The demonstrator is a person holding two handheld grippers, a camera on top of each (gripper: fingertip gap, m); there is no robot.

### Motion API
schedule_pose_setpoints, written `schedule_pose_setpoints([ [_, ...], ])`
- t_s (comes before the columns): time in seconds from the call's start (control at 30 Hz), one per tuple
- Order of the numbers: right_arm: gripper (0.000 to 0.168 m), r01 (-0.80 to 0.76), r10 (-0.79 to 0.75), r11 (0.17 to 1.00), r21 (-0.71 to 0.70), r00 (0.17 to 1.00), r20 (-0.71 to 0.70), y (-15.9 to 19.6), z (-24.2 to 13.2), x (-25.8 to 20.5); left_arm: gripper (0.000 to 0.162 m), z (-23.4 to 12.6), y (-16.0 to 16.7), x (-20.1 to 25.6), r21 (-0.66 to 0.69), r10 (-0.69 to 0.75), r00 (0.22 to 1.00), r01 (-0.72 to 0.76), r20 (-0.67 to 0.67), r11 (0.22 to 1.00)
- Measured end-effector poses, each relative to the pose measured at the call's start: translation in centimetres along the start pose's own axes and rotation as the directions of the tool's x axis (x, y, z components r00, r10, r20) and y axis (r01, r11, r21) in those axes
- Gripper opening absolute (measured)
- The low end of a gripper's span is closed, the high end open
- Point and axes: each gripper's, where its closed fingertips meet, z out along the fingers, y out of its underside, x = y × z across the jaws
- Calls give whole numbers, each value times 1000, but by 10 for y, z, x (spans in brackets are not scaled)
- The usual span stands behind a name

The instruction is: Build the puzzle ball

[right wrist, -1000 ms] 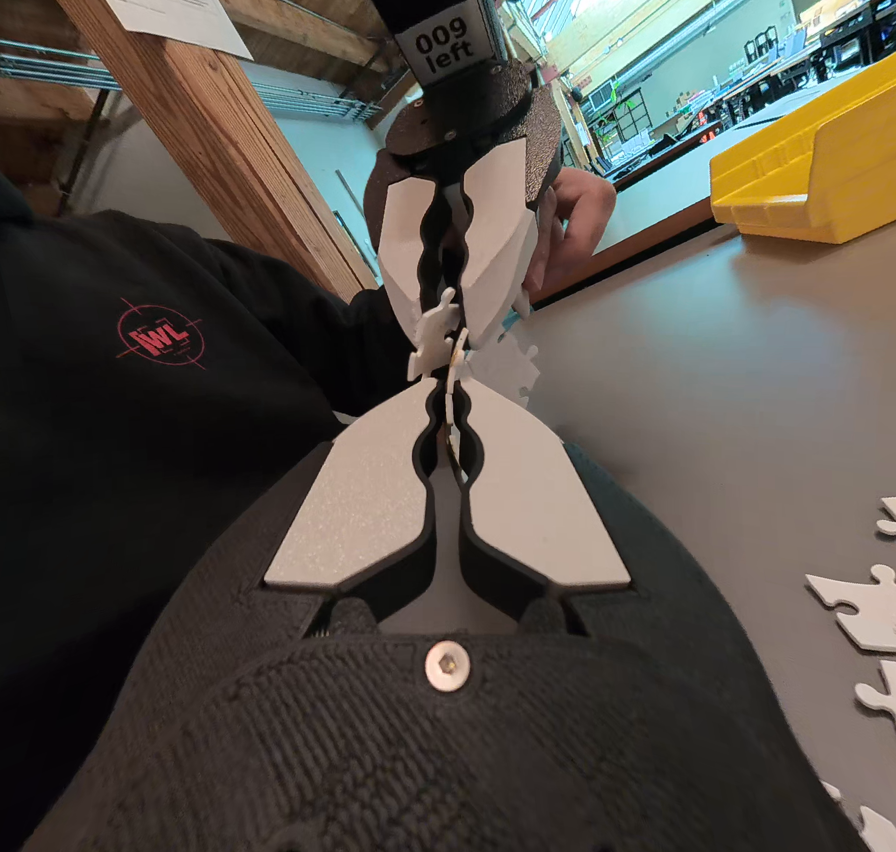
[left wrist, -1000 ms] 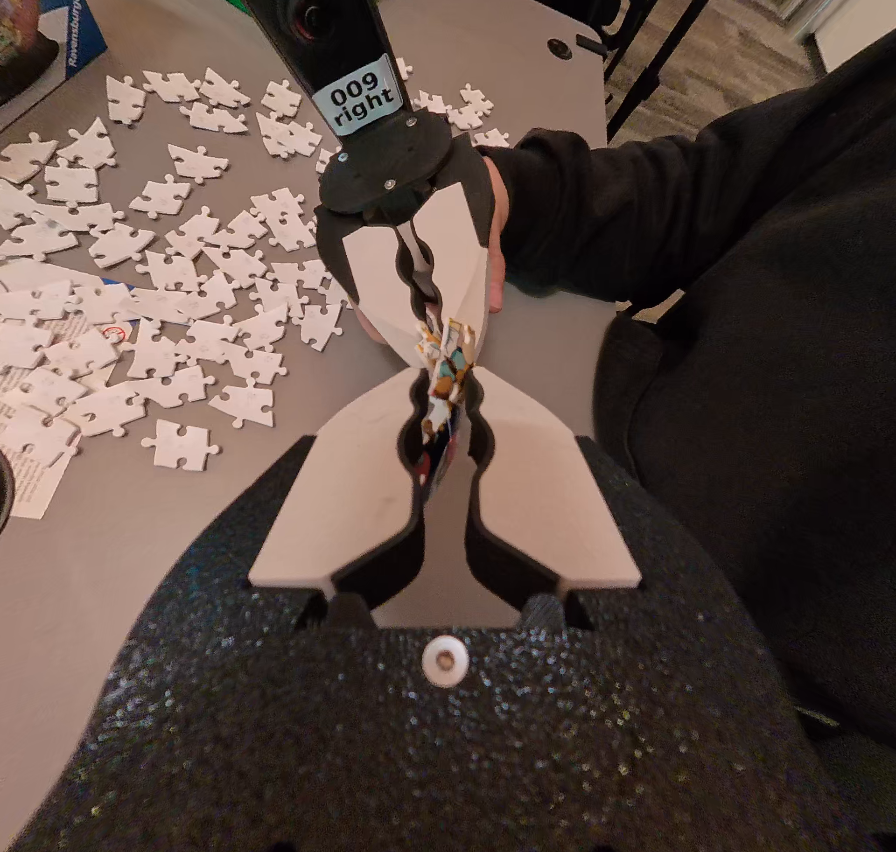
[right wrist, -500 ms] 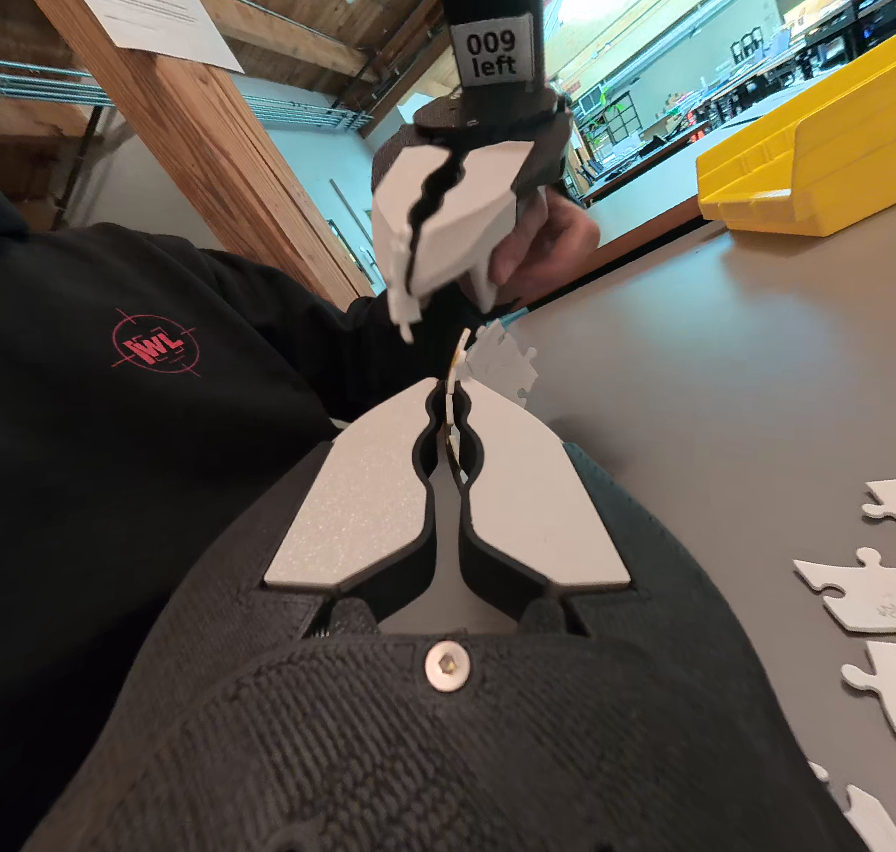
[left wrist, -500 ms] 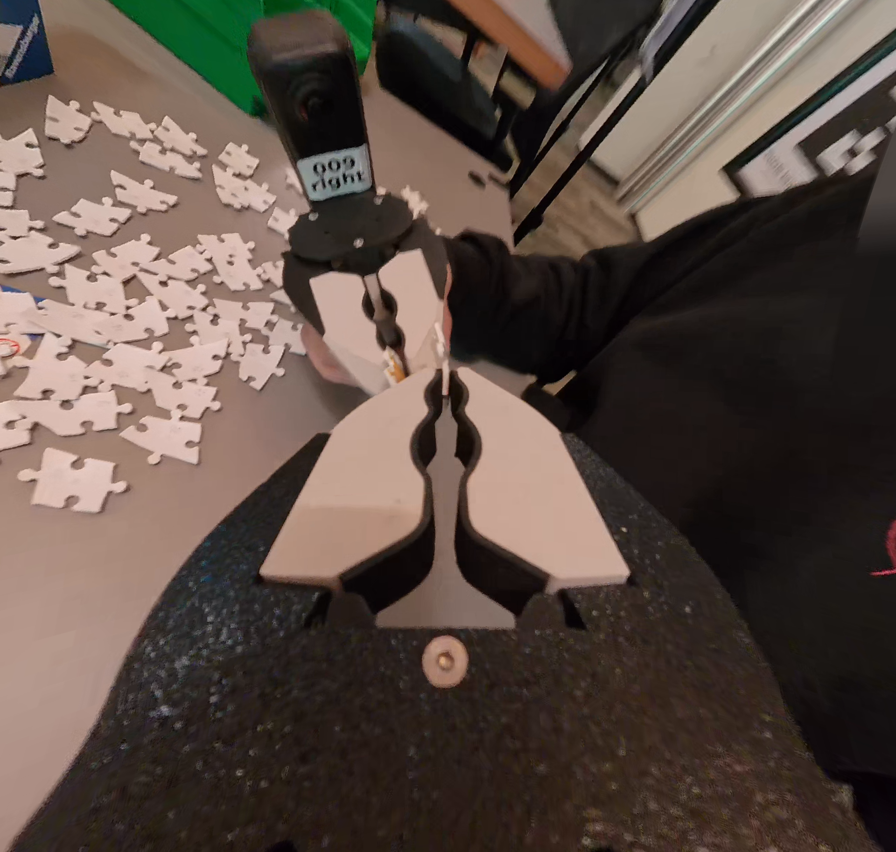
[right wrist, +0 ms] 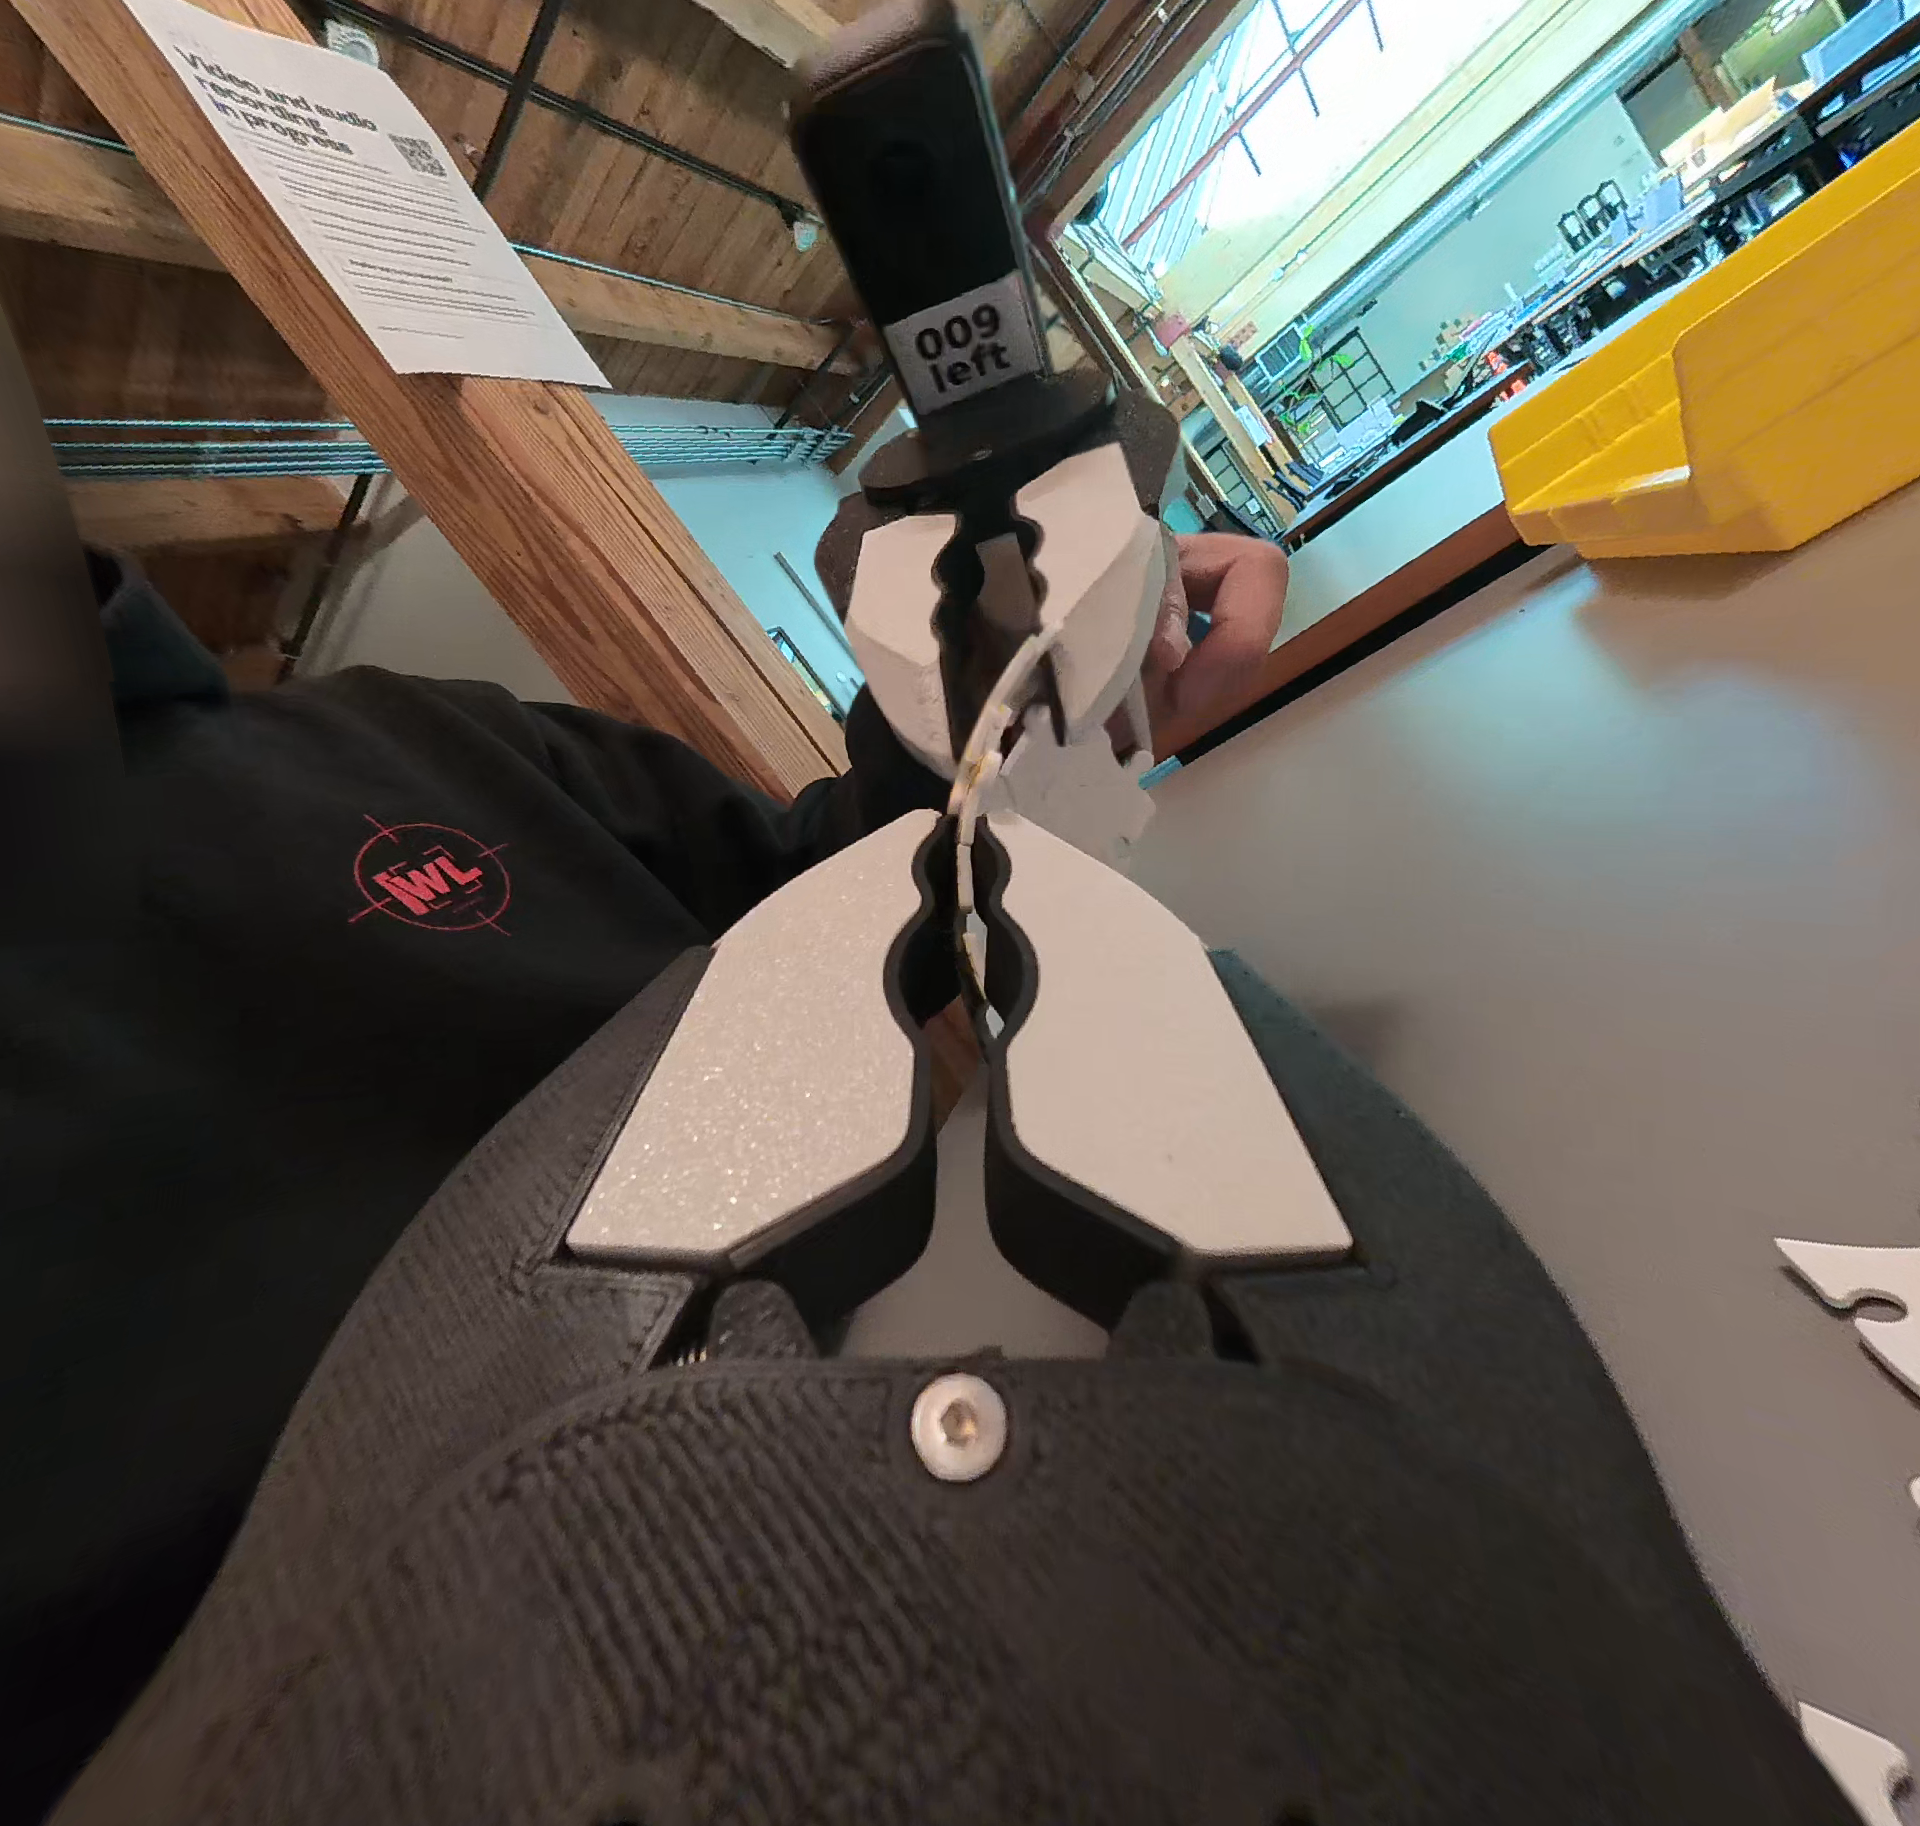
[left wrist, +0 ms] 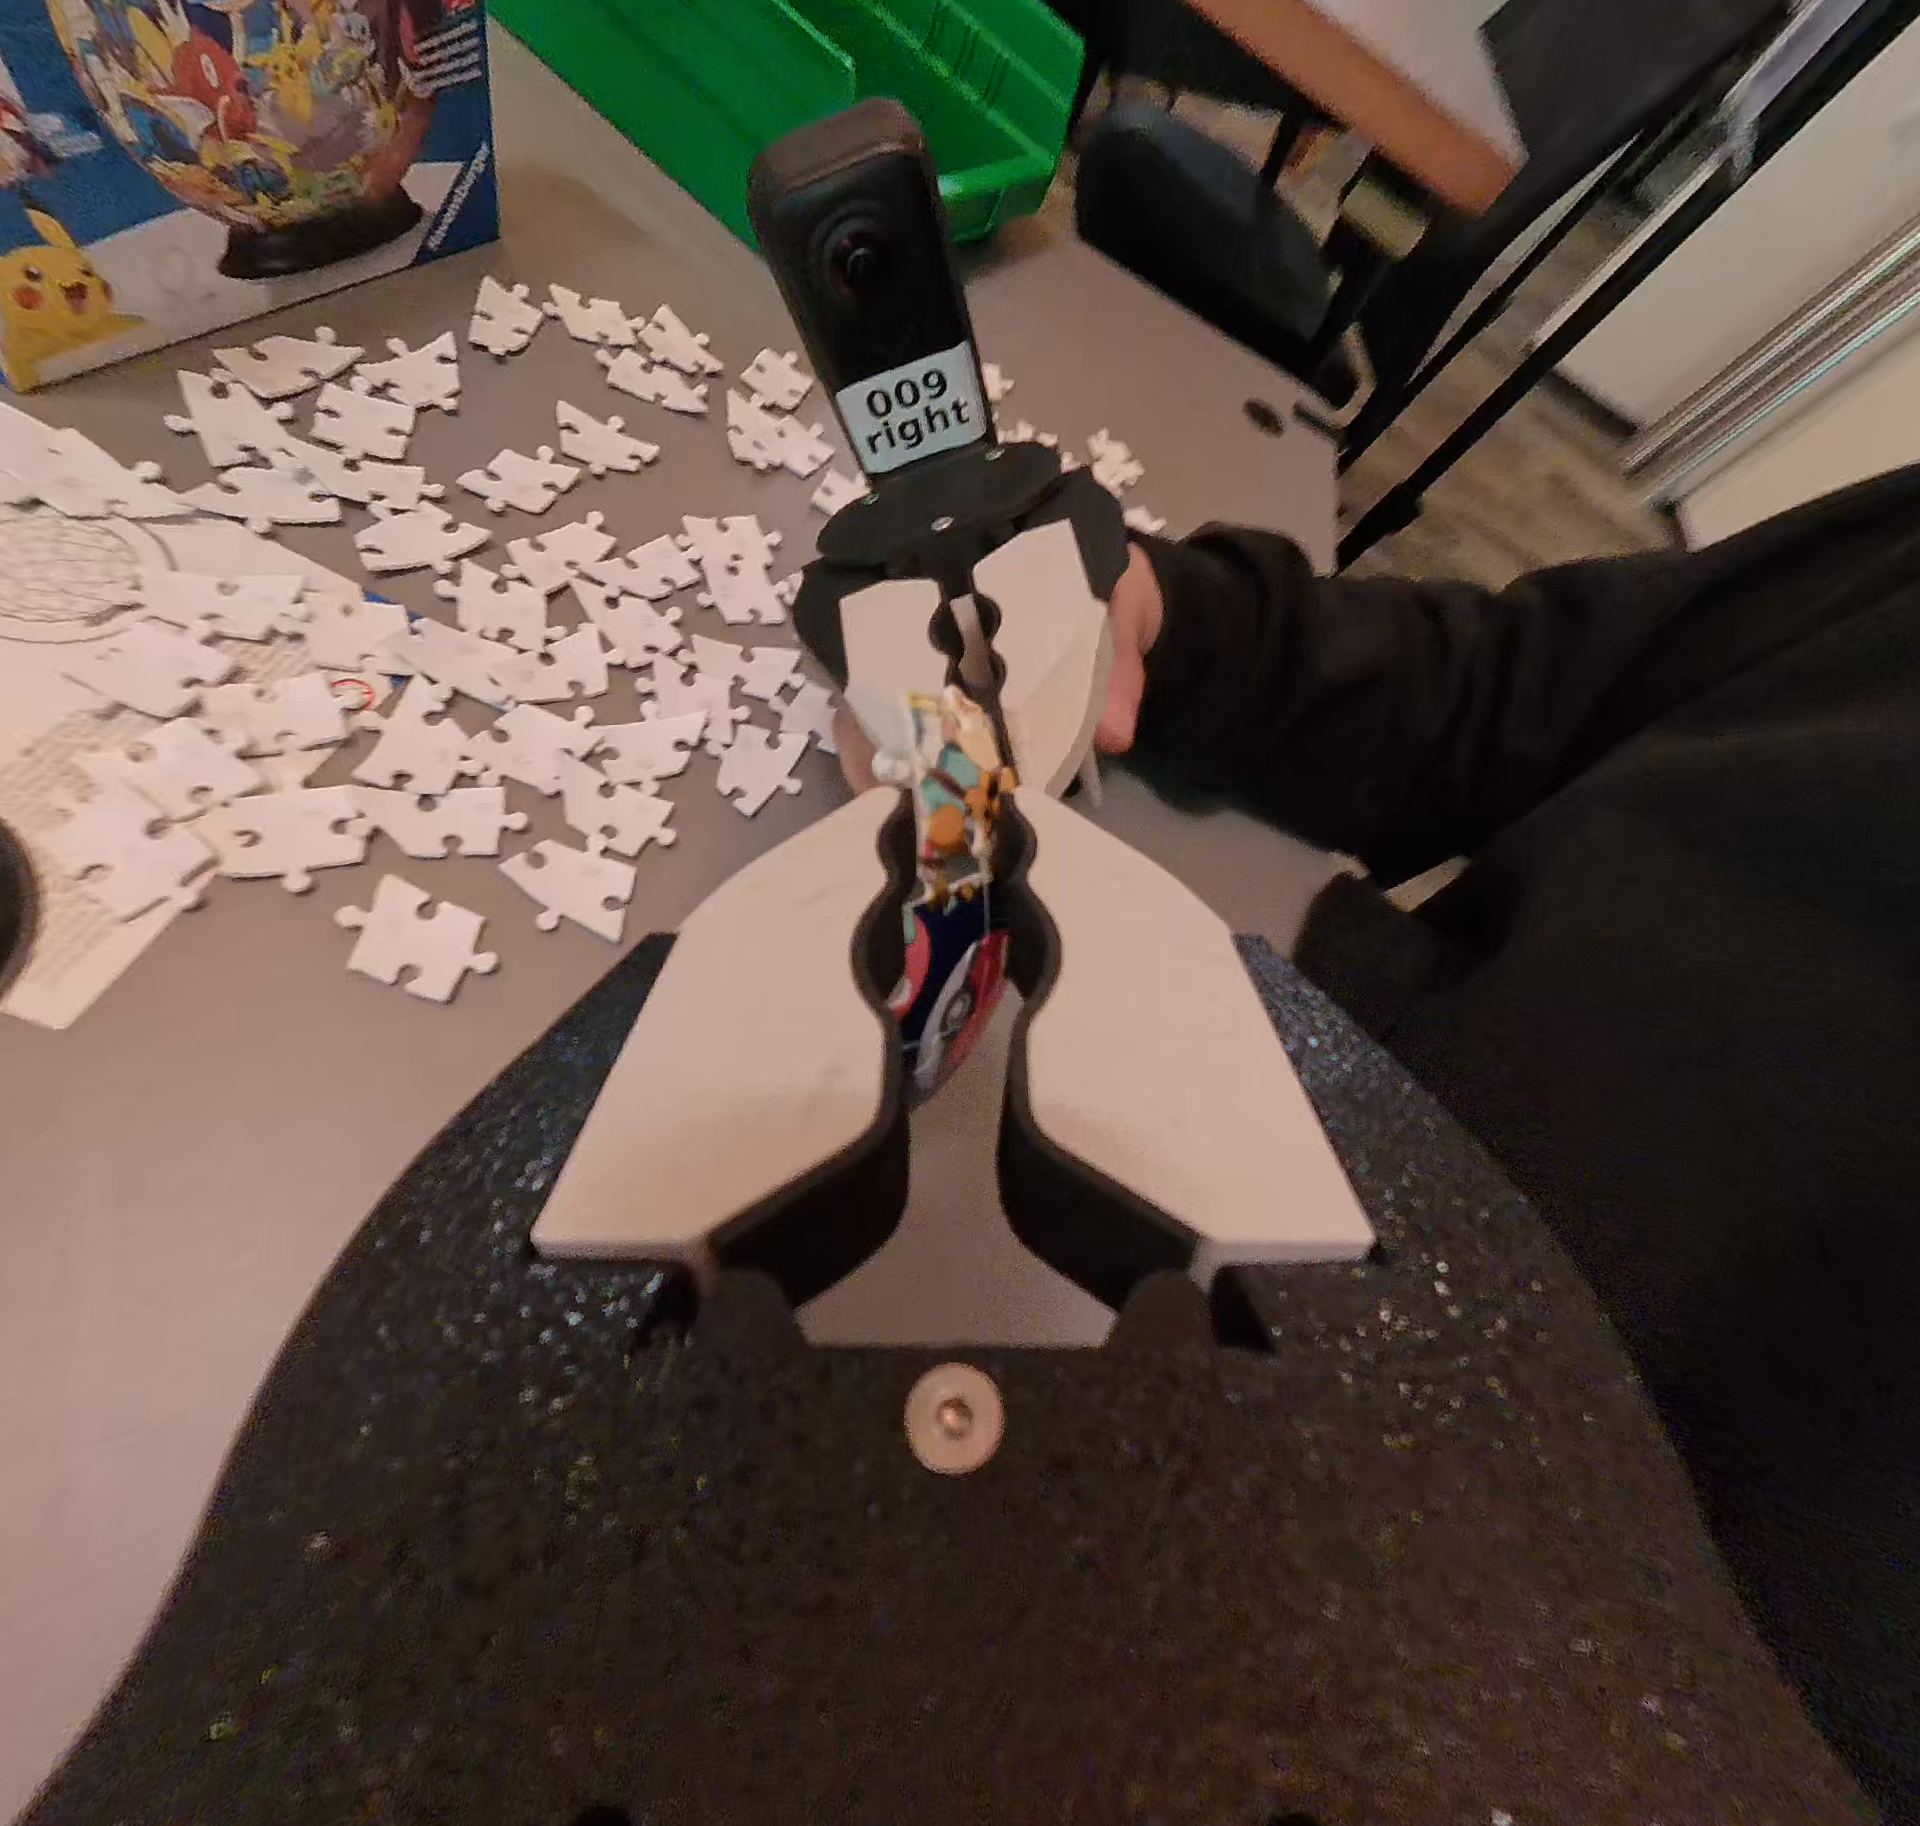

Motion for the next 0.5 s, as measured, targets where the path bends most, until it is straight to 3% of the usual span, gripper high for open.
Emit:
schedule_pose_setpoints([
  [0.2,3,-4,4,999,-42,1000,9,5,1,-2,36,4,16,-4,-120,64,998,-60,23,991],
  [0.4,3,12,-8,994,-108,999,34,15,4,-7,26,-1,12,19,-115,-25,979,2,-204,993],
  [0.5,3,-10,15,996,-86,998,57,13,5,-10,21,-6,10,18,-130,-74,968,44,-239,991],
])
